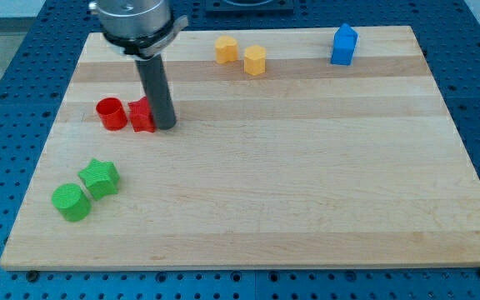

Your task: Move your arm to bottom left

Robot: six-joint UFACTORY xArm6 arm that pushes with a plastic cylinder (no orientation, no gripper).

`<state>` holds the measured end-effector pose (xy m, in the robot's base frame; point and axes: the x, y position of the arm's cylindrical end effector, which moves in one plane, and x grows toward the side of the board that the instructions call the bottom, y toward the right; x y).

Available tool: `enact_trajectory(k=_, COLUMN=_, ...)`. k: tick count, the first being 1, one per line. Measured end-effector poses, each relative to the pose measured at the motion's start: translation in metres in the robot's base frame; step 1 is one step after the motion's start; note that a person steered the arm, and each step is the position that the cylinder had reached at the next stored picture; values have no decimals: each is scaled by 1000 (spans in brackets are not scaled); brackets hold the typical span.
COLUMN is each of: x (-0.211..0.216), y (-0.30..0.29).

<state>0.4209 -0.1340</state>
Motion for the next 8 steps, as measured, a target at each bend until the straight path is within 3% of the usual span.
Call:
enact_trajectory(k=1, x=66, y=37)
enact_trajectory(k=2, x=160, y=39)
enact_trajectory(k=3, x=185, y=-37)
enact_trajectory(k=5, x=185, y=-128)
enact_trajectory(k=8, x=185, y=-132)
